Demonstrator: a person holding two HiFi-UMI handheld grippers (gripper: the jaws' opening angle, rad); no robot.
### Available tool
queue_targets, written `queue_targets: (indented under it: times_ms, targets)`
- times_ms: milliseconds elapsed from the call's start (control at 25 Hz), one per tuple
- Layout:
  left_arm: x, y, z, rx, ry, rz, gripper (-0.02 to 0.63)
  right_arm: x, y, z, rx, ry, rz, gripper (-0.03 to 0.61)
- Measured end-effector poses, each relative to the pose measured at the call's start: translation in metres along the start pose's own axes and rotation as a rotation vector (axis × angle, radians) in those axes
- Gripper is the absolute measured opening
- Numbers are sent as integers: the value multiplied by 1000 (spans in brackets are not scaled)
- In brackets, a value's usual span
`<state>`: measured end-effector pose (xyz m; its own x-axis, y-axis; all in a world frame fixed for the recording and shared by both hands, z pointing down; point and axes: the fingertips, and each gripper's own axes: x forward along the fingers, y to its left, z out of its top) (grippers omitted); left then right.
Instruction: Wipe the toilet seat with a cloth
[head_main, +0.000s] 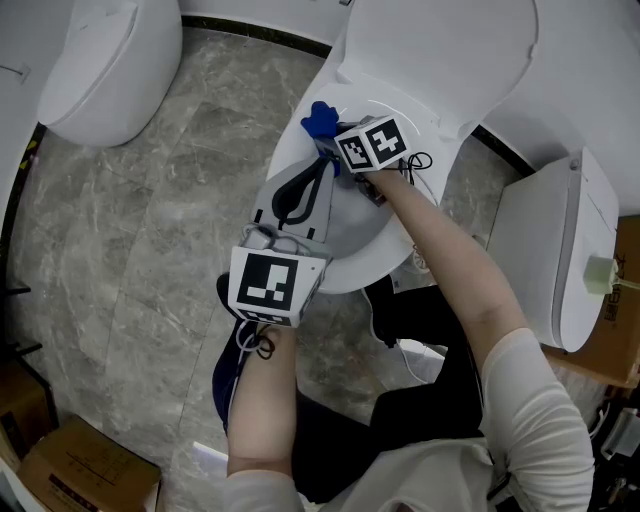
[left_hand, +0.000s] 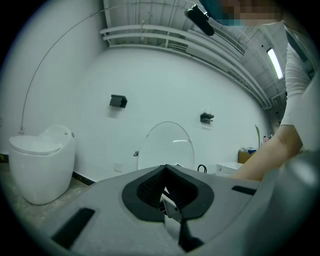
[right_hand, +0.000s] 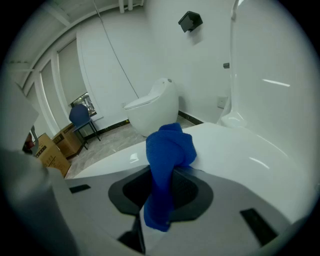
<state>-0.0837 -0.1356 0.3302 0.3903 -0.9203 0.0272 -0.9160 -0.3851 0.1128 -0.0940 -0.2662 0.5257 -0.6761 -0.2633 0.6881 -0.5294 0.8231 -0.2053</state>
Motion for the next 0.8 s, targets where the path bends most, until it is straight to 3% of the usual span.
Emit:
queue_targets:
  times_ms: [200, 800]
  targets:
    - [-1, 5, 1, -6, -5, 9, 9, -10, 3, 2, -16, -49, -29, 84]
    - [4, 9, -6, 5, 17, 26, 9, -106, 22, 34, -28, -397, -80, 84]
